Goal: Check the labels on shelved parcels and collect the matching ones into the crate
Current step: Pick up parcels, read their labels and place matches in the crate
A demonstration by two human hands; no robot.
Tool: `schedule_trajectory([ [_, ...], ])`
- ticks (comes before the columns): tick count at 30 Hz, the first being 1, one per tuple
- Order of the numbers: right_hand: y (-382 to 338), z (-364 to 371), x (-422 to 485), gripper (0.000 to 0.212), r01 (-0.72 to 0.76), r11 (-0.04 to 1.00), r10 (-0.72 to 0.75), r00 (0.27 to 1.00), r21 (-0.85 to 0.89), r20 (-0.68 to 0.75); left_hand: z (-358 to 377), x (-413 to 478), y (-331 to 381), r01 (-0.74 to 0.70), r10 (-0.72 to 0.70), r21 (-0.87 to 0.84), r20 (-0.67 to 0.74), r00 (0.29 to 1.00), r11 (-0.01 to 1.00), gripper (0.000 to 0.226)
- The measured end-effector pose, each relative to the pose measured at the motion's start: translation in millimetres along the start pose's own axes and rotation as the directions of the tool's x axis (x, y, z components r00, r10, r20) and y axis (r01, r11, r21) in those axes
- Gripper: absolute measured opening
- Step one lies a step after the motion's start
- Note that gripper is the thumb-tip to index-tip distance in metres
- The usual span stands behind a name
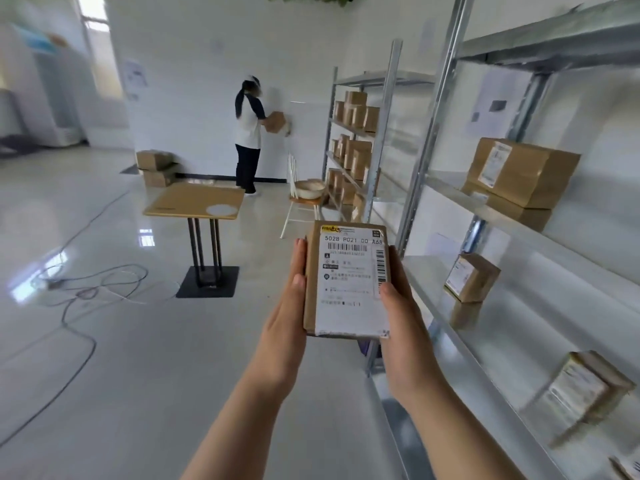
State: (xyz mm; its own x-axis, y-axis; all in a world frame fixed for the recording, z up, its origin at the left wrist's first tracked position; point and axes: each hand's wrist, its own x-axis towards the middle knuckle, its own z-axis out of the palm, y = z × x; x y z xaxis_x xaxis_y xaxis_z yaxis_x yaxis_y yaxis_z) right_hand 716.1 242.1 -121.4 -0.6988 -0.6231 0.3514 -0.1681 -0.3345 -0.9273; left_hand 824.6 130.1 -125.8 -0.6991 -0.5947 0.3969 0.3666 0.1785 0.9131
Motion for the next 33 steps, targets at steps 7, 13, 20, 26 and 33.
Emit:
schedule_trajectory([
  [7,73.4,-11.3,154.1,0.081,0.036,0.999,-0.037,0.998,0.03,0.043,-12.8,151.5,-78.0,0.006,-0.005,-0.038,0.017,1.0,0.999,0.054],
  [13,117.6,-28.4,310.4,0.091,0.041,0.997,-0.045,0.997,0.065,0.065,-10.5,308.1,-129.0,0.075,-0.075,-0.091,0.007,0.997,0.993,0.057],
  [20,191.2,-16.3,456.2,0.09,-0.01,0.998,0.007,0.998,0.06,0.06,-38.1,452.9,-197.1,0.077,-0.077,-0.062,0.008,0.997,0.995,0.073],
  [26,271.1,-8.8,586.2,0.092,-0.047,0.997,0.049,0.998,0.054,-0.05,-67.1,591.1,-284.8,0.116,-0.103,-0.115,0.115,0.988,0.987,0.074],
  [33,348.9,5.8,728.1,0.068,-0.063,0.998,0.058,0.955,-0.006,-0.289,-96.0,763.6,-384.0,0.243,-0.191,-0.226,0.227,0.955,0.944,0.06],
])
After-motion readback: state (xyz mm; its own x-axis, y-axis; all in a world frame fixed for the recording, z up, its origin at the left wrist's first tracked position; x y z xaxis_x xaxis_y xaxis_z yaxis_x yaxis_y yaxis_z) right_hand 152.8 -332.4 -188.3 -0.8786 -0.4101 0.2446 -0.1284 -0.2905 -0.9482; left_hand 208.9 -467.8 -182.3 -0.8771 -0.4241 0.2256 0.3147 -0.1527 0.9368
